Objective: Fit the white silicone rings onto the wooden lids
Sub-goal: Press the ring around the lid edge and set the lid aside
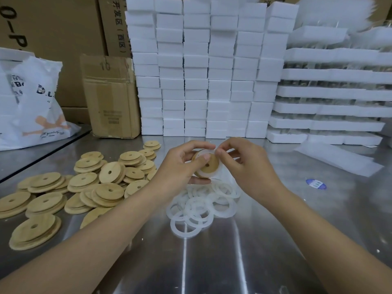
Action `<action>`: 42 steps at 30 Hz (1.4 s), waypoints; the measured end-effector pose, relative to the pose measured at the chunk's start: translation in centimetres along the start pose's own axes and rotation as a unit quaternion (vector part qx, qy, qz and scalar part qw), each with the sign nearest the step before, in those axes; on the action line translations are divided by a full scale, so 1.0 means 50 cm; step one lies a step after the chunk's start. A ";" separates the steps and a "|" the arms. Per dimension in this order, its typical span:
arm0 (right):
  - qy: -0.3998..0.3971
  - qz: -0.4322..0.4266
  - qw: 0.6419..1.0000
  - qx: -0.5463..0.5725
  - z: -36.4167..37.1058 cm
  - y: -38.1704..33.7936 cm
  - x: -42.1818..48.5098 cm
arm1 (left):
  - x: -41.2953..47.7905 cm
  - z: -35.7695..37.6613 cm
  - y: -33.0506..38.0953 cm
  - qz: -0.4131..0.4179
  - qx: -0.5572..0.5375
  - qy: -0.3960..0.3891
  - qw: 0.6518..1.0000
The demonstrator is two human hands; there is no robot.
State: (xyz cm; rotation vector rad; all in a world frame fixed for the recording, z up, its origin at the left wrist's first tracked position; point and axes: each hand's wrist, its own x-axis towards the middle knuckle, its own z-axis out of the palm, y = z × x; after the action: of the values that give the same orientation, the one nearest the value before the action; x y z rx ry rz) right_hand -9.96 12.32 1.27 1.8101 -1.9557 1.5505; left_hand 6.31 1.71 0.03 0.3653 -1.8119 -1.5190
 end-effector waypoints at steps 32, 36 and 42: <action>-0.069 0.085 0.991 0.074 0.012 0.002 -0.007 | 0.010 -0.014 -0.004 -0.009 -0.041 0.106 0.994; -0.050 0.102 0.988 0.109 0.014 -0.003 -0.008 | 0.007 -0.011 -0.007 0.007 -0.040 0.077 0.996; -0.081 0.130 0.974 0.168 0.005 -0.002 -0.002 | 0.006 -0.013 -0.004 0.013 -0.059 0.083 0.995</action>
State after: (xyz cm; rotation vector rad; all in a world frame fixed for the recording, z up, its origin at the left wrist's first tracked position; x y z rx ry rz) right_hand -9.73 12.25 1.13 1.9138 -2.1900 1.9778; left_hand 6.48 1.00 -0.05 0.3970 -1.5839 -1.5232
